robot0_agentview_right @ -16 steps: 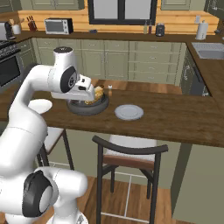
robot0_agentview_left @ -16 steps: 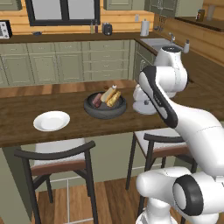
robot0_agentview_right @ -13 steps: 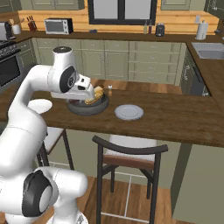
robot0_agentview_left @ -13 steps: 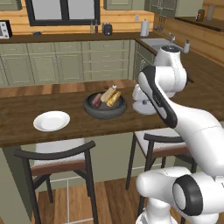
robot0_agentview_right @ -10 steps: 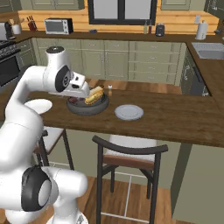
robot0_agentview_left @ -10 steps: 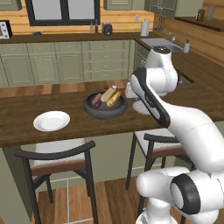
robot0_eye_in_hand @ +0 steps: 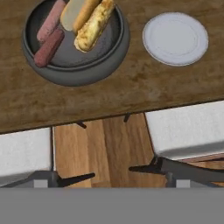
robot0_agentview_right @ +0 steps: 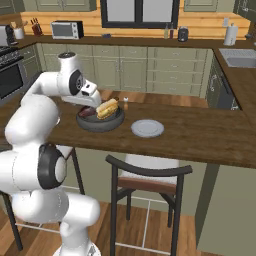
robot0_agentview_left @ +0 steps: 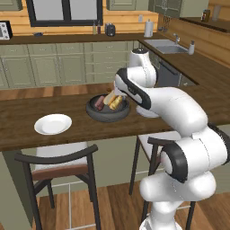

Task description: Place one bun and one sausage from the bowl on each plate.

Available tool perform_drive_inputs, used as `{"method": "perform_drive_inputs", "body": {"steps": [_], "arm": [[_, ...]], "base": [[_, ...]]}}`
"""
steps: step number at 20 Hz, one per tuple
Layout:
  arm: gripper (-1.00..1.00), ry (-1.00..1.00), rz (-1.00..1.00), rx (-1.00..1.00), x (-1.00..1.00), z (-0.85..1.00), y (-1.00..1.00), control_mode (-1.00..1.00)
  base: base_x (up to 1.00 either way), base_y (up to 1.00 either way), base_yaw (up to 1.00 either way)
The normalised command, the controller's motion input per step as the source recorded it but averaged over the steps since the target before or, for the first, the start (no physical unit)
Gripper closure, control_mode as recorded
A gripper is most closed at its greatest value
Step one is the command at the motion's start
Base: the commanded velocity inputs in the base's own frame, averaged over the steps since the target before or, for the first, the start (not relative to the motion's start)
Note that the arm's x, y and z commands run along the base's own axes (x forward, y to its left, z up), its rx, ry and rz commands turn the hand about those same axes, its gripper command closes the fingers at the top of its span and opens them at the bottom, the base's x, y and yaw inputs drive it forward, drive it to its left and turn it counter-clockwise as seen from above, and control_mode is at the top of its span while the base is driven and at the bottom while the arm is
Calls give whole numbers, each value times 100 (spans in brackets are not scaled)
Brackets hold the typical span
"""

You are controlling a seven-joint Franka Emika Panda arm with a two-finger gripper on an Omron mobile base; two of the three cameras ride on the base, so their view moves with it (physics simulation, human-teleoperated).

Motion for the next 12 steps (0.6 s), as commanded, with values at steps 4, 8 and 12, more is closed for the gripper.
{"method": "perform_drive_inputs", "body": {"steps": [4, 8, 12], "arm": [[-100, 26, 4, -2, 95, -18, -13, -100], [-100, 11, -1, 0, 18, -35, 0, -100], [-100, 0, -2, -3, 36, -59, 0, -100]], "base": [[0, 0, 0], [0, 0, 0], [0, 0, 0]]}}
